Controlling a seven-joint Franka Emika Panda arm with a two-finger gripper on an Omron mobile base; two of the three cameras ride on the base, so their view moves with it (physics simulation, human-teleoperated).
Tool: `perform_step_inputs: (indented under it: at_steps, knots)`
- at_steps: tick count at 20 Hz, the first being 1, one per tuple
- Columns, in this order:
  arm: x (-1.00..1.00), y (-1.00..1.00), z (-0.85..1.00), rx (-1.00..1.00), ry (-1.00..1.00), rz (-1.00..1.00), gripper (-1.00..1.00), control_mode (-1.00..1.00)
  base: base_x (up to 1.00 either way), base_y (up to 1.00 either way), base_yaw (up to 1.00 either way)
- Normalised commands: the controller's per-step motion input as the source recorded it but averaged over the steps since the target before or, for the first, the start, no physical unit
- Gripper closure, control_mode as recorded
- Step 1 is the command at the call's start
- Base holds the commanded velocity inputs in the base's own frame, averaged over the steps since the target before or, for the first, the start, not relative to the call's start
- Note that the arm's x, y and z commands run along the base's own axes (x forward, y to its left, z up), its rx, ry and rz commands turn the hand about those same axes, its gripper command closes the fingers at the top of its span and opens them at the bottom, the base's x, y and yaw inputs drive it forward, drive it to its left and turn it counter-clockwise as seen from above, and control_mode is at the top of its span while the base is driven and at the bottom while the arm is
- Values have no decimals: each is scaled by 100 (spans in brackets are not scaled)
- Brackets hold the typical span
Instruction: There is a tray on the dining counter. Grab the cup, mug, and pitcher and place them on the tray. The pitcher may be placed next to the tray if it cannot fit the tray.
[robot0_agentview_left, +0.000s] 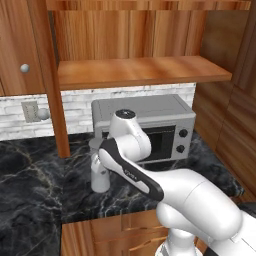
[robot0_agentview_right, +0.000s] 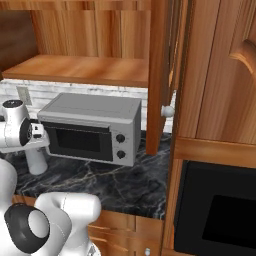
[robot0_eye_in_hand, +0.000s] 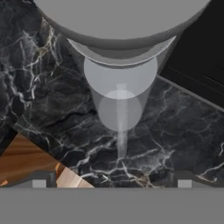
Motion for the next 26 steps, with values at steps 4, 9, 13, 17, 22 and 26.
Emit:
perform_step_inputs:
  at_steps: [4,9,13,17,22,26]
  knots:
    - [0,0,-13,0,0,0,-100,-100,0,0,0]
    - [0,0,-3,0,0,0,-100,-100,0,0,0]
    - [2,0,0,0,0,0,-100,-100,0,0,0]
    - [6,0,0,0,0,0,-100,-100,0,0,0]
    - [11,0,0,0,0,0,-100,-100,0,0,0]
    - [14,4,0,0,0,0,-100,-100,0,0,0]
